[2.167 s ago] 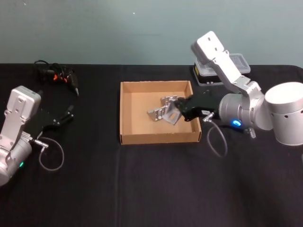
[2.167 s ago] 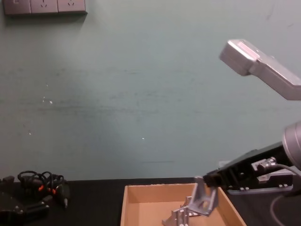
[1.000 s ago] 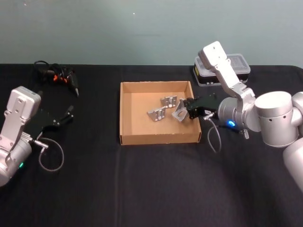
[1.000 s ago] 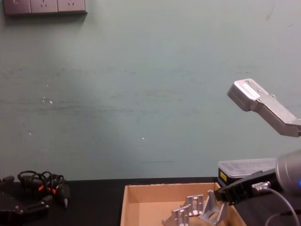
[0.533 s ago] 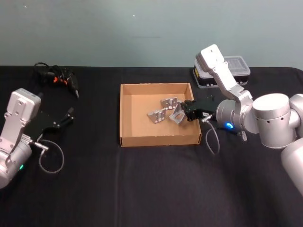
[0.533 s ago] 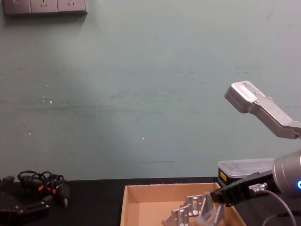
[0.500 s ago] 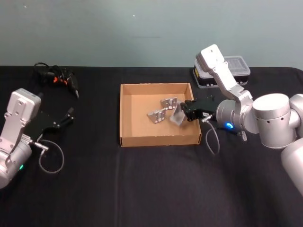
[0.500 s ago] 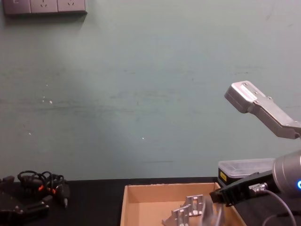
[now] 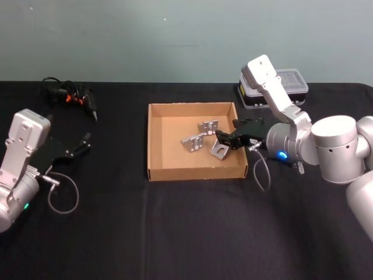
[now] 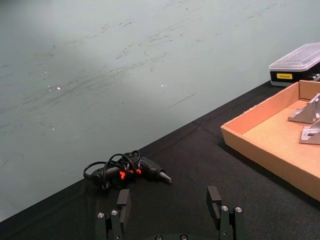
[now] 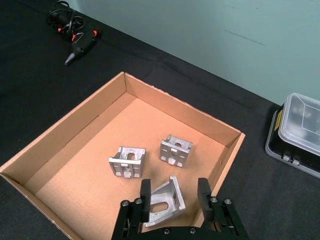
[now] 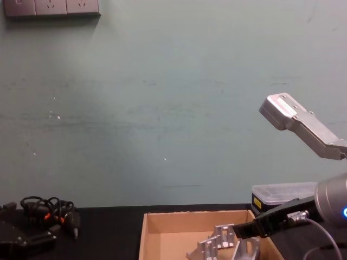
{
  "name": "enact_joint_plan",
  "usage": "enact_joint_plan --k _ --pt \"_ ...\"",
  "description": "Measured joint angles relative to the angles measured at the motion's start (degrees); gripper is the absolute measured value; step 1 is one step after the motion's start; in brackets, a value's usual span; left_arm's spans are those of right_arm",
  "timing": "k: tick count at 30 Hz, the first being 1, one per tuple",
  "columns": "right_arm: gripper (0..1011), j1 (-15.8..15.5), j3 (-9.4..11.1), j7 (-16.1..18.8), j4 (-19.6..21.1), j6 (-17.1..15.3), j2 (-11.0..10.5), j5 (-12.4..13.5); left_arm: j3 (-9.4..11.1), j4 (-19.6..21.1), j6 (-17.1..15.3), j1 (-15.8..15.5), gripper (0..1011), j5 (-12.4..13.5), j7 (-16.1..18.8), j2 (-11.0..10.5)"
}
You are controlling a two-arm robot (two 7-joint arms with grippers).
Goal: Use one hand to pick up the angle iron from the table and place it into the box.
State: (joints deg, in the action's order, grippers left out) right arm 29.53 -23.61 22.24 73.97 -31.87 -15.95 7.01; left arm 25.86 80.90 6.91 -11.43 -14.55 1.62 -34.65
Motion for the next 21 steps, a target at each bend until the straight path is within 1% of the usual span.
enact_joint_plan --k 1,2,4,6,7,9,11,13,16,19,20,21 --pt "573 0.0 0.0 0.0 0.0 0.0 -0.01 0.0 0.0 0.0 0.0 0.0 1000 0.0 0.0 0.0" --pt "628 -0.01 0.0 -0.01 0.01 -0.01 -0.01 0.0 0.0 0.0 0.0 0.0 1000 0.0 0.0 0.0" --pt "678 -0.03 0.0 -0.02 0.03 -0.03 -0.01 0.0 0.0 0.0 0.0 0.0 1000 0.0 0.0 0.0" --pt "755 -0.03 0.0 -0.02 0.04 -0.03 -0.01 0.0 0.0 0.0 0.0 0.0 1000 0.0 0.0 0.0" --pt "769 -0.04 0.0 -0.03 0.05 -0.04 -0.02 0.0 0.0 0.0 0.0 0.0 1000 0.0 0.0 0.0" --pt "850 -0.05 0.0 -0.04 0.06 -0.06 -0.02 0.0 0.0 0.0 0.0 0.0 1000 0.0 0.0 0.0" --pt "883 -0.05 0.0 -0.05 0.07 -0.06 -0.01 0.0 0.0 0.0 0.0 0.0 1000 0.0 0.0 0.0" --pt "944 -0.05 0.0 -0.06 0.08 -0.07 -0.02 0.0 0.0 0.0 0.0 0.0 1000 0.0 0.0 0.0" --pt "1003 -0.09 0.0 -0.08 0.14 -0.06 -0.02 -0.01 0.0 0.0 0.0 0.0 1000 0.0 0.0 0.0" --pt "1000 -0.86 0.24 -0.19 1.42 0.44 -0.13 -0.04 0.0 0.0 0.0 0.0 1000 0.0 0.0 0.0" --pt "1000 -1.55 0.65 -0.5 2.46 0.82 -0.2 -0.02 0.0 0.0 0.0 0.0 1000 0.0 0.0 0.0" --pt "1000 -1.55 0.65 -0.5 2.46 0.82 -0.2 -0.02 0.0 0.0 0.0 0.0 1000 0.0 0.0 0.0"
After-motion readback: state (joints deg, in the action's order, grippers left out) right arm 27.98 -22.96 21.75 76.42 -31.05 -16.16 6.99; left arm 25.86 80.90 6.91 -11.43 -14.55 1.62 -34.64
